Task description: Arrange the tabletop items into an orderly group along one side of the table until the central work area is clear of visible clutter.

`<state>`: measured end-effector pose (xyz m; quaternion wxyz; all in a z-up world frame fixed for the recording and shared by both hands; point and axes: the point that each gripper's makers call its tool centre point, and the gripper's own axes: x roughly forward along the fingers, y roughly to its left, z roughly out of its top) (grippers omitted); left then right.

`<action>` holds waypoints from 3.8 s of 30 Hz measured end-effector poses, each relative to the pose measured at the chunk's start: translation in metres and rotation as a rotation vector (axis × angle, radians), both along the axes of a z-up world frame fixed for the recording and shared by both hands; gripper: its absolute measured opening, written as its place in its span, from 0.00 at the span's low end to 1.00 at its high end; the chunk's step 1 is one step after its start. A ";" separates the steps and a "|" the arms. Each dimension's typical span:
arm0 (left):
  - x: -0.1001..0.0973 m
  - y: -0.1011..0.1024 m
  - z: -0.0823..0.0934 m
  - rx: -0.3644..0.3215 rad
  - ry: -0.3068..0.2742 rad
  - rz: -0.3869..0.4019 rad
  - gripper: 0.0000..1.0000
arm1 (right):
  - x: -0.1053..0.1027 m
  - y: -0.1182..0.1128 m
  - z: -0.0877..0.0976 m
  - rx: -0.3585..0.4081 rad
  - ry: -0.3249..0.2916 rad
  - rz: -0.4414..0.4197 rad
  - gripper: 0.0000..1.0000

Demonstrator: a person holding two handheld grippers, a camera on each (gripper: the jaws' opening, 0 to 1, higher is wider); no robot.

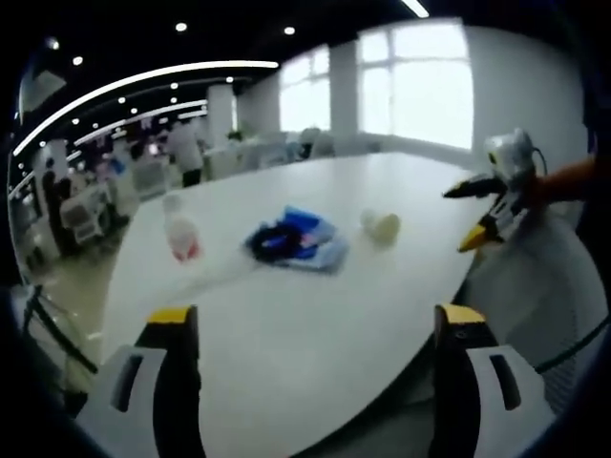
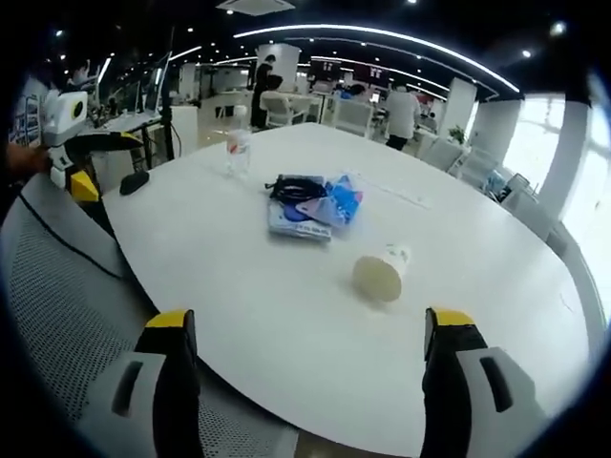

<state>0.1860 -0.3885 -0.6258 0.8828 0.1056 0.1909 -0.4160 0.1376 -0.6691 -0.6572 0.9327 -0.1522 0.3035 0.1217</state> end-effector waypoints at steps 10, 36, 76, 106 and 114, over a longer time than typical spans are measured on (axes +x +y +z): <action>0.001 0.001 0.002 -0.001 -0.014 0.003 1.00 | 0.020 -0.011 0.002 -0.083 -0.018 0.059 0.95; -0.001 -0.003 0.000 0.011 -0.012 -0.021 1.00 | 0.089 -0.049 0.003 -0.310 -0.075 0.190 0.66; -0.001 0.002 -0.008 0.083 -0.020 -0.017 0.96 | 0.125 -0.067 -0.047 -0.547 0.015 0.336 0.05; -0.003 0.001 -0.014 0.116 -0.011 -0.036 0.93 | 0.138 -0.089 -0.029 -0.480 -0.034 0.158 0.01; -0.004 0.000 -0.011 0.095 -0.017 -0.039 0.94 | 0.136 -0.090 -0.013 -0.306 -0.048 0.036 0.01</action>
